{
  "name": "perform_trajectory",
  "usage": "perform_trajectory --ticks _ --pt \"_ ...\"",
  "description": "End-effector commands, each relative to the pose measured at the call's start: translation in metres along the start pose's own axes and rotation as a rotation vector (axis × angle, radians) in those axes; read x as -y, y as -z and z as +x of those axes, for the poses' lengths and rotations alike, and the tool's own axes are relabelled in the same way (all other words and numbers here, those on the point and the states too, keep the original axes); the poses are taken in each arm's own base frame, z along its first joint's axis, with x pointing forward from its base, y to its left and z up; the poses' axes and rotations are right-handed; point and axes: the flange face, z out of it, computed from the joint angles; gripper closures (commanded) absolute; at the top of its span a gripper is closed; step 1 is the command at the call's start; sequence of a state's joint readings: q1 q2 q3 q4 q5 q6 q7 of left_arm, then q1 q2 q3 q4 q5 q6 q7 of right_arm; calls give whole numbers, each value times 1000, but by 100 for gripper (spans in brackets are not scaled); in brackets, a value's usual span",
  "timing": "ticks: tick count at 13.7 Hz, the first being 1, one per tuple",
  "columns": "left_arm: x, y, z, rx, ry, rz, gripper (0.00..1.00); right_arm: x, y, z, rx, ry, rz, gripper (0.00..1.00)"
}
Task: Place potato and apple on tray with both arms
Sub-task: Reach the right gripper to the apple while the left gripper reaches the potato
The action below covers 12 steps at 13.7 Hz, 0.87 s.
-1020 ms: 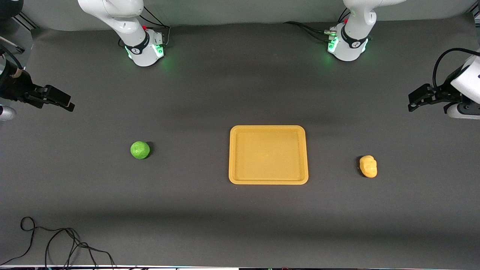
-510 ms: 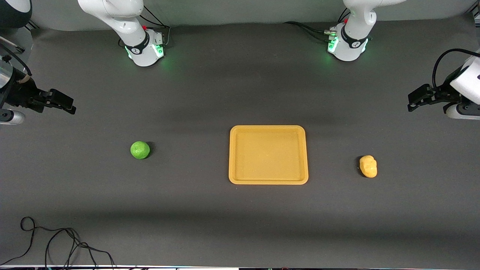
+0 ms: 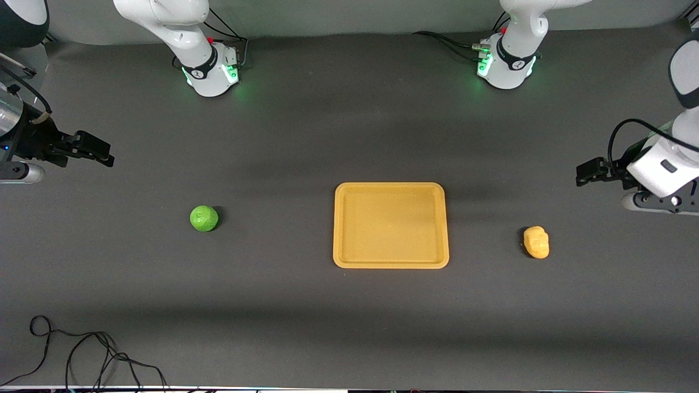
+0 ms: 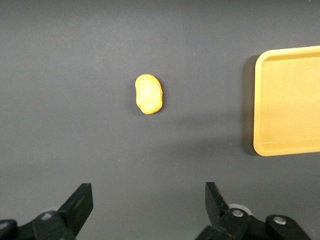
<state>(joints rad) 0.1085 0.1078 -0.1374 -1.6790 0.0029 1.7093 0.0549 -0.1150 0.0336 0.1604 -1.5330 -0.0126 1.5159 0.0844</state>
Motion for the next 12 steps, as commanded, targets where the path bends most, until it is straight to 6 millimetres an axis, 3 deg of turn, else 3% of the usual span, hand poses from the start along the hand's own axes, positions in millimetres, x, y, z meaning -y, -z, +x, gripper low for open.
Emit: perform_trajectory --ticks 1,4,7,9,12 --pt "4 -18 16 -4 9 7 0 0 1 1 -23 30 -2 0" --pt "10 -64 38 19 32 -12 0 15 -13 15 -43 67 3 0" --pt "7 -79 44 29 57 -21 0 19 -27 27 -59 74 1 0" --pt "5 -80 45 31 66 -15 0 24 -59 33 -61 87 -2 0" --pt "-12 -80 49 9 68 -7 0 26 -129 35 -80 92 0 0"
